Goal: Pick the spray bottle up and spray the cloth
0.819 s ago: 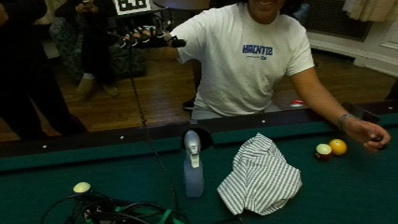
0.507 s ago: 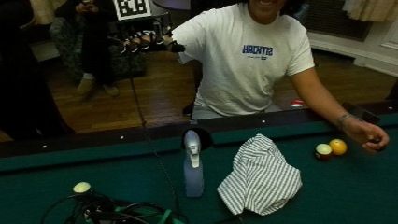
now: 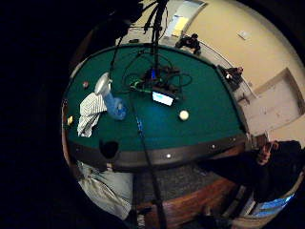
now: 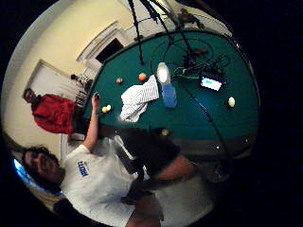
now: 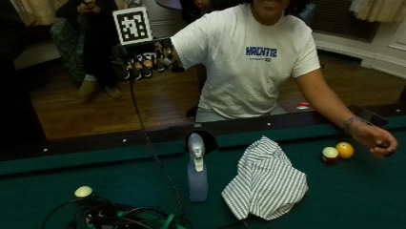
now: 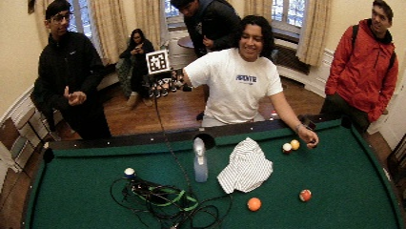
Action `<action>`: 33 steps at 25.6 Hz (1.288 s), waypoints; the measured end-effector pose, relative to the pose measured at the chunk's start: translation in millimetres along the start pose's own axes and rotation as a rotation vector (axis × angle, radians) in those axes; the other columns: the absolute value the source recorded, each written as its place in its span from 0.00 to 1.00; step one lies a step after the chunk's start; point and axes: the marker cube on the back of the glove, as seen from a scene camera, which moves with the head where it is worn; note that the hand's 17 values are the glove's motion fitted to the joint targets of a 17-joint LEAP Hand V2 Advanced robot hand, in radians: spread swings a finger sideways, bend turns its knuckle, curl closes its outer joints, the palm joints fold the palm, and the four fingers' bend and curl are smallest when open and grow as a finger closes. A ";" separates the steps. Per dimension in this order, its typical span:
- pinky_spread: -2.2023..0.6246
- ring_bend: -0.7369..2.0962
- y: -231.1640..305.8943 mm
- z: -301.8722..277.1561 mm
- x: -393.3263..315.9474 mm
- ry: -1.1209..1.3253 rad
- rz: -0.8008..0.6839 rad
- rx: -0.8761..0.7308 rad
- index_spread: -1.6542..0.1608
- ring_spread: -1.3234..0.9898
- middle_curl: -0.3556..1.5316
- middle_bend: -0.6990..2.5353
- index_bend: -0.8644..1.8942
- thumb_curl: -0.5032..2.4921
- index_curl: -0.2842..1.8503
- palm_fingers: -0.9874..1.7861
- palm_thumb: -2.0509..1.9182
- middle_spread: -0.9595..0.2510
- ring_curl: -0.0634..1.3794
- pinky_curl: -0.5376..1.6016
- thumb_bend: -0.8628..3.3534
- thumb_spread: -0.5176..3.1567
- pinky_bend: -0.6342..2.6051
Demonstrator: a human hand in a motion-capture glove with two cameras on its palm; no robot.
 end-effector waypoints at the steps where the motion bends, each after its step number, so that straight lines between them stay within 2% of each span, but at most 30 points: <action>1: 0.85 0.37 1.7 5.2 1.8 -0.006 -0.029 0.003 0.68 0.54 0.30 0.28 0.37 0.23 0.22 0.48 0.57 0.71 0.18 0.36 0.20 0.39 0.31; 3: 0.85 0.37 7.6 17.0 4.1 -0.017 -0.044 -0.005 0.68 0.54 0.31 0.28 0.37 0.24 0.22 0.48 0.57 0.71 0.18 0.37 0.20 0.39 0.31; 9: 0.85 0.37 22.1 53.6 7.1 -0.050 0.031 0.004 0.67 0.53 0.32 0.28 0.36 0.24 0.23 0.47 0.57 0.71 0.19 0.38 0.20 0.40 0.31; 14: 0.85 0.37 45.4 79.0 11.9 -0.075 0.093 -0.094 0.67 0.53 0.33 0.28 0.36 0.25 0.23 0.47 0.58 0.71 0.20 0.38 0.20 0.40 0.31; 19: 0.85 0.38 64.1 104.1 20.1 -0.136 0.111 -0.118 0.67 0.53 0.33 0.28 0.36 0.25 0.24 0.47 0.58 0.70 0.21 0.39 0.20 0.40 0.31; 25: 0.85 0.38 78.5 131.8 26.2 -0.294 0.160 -0.116 0.67 0.53 0.34 0.27 0.36 0.26 0.24 0.47 0.58 0.70 0.22 0.39 0.20 0.41 0.32; 33: 0.85 0.39 69.3 165.5 19.6 -0.592 0.228 -0.077 0.67 0.53 0.34 0.27 0.36 0.27 0.24 0.48 0.61 0.70 0.23 0.40 0.20 0.41 0.32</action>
